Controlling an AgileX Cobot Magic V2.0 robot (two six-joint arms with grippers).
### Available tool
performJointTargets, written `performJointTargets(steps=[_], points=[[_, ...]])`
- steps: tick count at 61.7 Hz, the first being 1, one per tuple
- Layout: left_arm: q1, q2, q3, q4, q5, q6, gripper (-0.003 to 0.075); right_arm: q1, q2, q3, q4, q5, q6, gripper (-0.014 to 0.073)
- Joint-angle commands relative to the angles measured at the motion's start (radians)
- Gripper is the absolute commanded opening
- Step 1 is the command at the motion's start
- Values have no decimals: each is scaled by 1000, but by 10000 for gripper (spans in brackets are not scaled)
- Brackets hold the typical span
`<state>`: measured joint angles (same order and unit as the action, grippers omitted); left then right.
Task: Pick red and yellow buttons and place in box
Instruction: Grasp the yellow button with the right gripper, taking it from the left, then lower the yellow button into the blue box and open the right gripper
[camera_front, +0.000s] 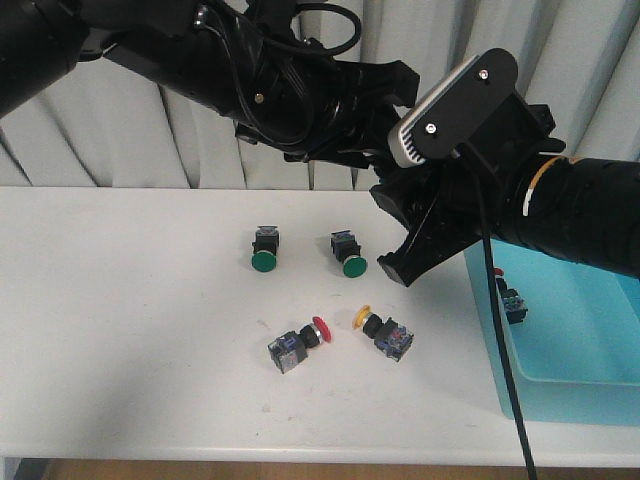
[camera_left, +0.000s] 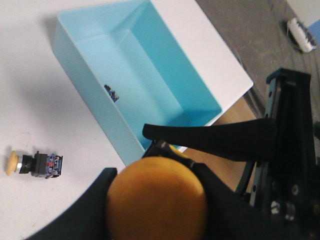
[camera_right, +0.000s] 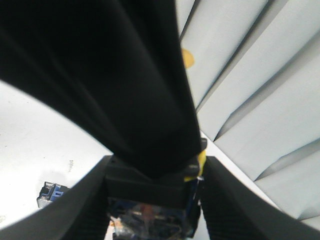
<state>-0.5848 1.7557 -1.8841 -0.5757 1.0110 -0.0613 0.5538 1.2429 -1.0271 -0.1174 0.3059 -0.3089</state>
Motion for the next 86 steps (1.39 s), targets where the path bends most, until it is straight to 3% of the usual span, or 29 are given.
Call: performJointTargets(steps=[1, 9, 16, 31, 40, 60, 68, 86], points=[[-3, -44, -24, -50, -37, 33, 24, -2, -20, -29, -6, -72, 0, -1], [-3, -44, -24, -51, -34, 92, 52, -2, -20, -29, -6, -52, 0, -7], [-17, -44, -24, -61, -20, 179, 125, -2, -20, -29, -9, -41, 0, -6], [-53, -44, -24, -50, -13, 307, 415, -3, -20, -29, -21, -25, 0, -4], [-52, -46, -24, -50, -6, 307, 521, -3, -20, -29, -74, 1, 4, -3], [-52, -47, -24, -42, 34, 308, 538, -34, -37, -32, -250, -13, 194, -1], [-52, -50, -24, 8, 33, 308, 538, -112, -64, -33, -295, -19, 309, 0], [-52, -52, -24, 197, 11, 296, 531, -323, -137, -35, -298, -68, 439, 1]])
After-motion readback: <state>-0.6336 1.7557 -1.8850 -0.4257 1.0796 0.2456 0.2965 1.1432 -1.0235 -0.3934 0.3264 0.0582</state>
